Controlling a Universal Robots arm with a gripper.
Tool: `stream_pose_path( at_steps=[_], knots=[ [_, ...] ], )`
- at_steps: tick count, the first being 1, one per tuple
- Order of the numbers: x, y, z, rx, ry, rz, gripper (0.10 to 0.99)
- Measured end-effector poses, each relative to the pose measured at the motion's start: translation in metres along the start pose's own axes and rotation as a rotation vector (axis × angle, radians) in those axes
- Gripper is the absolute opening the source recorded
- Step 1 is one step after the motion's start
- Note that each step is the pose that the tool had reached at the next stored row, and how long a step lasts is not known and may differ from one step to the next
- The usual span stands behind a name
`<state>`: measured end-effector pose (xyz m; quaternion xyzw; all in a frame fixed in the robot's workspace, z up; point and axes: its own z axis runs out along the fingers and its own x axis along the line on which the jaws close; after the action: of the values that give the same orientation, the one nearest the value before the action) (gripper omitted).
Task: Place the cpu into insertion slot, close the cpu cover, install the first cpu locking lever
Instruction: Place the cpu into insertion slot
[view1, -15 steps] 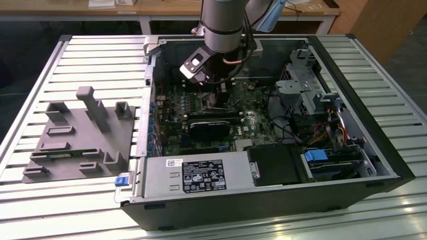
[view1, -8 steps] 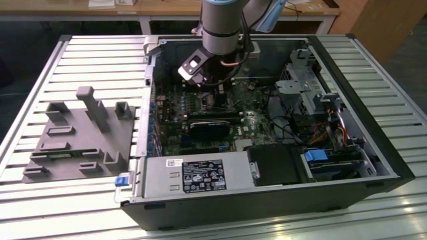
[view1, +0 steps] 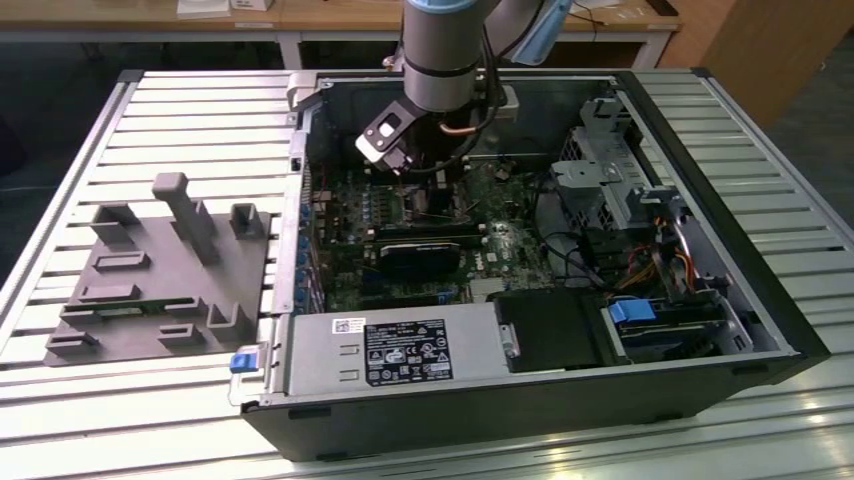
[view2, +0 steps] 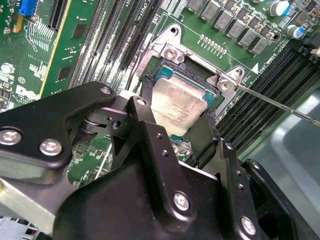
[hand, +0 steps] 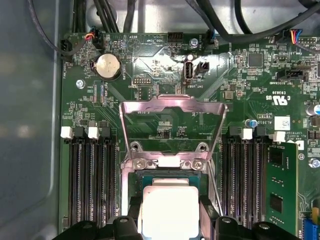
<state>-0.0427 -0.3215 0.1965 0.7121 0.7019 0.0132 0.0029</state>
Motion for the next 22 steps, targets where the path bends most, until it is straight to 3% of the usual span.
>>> stream_pose_path(
  at_steps=[10,11,22],
  knots=[
    [0.0000,0.0000,0.0011,0.000,-0.0002,0.000,0.549],
    [0.0000,0.0000,0.0011,0.000,-0.0002,0.000,0.612],
    [0.0000,0.0000,0.0008,0.000,-0.0001,0.000,0.612]
  ],
)
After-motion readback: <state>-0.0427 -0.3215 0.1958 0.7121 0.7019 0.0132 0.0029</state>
